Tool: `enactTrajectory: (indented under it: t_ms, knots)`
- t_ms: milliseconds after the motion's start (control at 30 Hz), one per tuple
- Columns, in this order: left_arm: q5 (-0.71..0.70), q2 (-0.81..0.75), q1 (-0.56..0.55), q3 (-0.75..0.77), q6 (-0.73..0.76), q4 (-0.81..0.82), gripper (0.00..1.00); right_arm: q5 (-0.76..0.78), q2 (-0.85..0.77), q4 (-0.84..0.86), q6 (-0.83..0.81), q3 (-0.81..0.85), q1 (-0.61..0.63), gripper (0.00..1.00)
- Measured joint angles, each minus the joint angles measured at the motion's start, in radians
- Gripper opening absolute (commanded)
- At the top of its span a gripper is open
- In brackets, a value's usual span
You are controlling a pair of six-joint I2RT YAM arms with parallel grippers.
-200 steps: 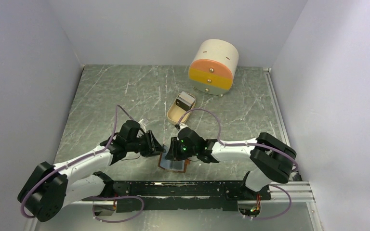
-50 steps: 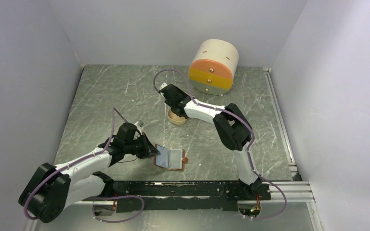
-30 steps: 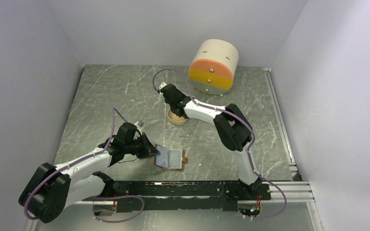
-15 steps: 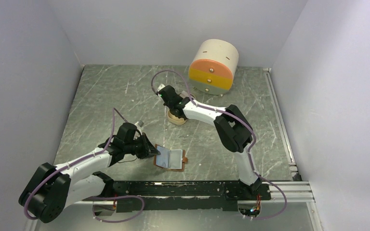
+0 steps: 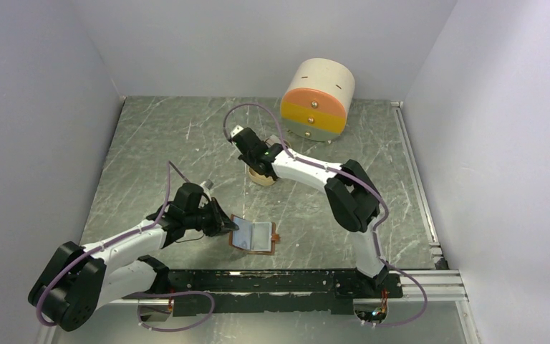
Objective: Put the credit cards into the card holder
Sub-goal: Pick up the credit card from the storage box, then insert the credit card into the card holder.
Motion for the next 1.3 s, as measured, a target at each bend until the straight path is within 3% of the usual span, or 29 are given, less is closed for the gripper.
enactTrajectory:
  t_ms: [533, 700, 1067, 1300]
  knots:
    - [-0.013, 0.043, 0.007, 0.021, -0.023, 0.026, 0.09, -0.024, -0.156, -0.077, 0.189, -0.076, 0.023, 0.0]
    - [-0.03, 0.047, 0.014, 0.019, -0.076, 0.088, 0.09, -0.075, -0.338, -0.085, 0.327, -0.177, 0.023, 0.0]
    - [-0.031, 0.102, 0.014, -0.029, -0.147, 0.22, 0.28, -0.359, -0.774, 0.188, 0.707, -0.67, 0.023, 0.0]
    - [-0.032, 0.056, 0.014, -0.07, -0.127, 0.192, 0.3, -0.49, -0.837, 0.401, 0.94, -0.917, 0.023, 0.0]
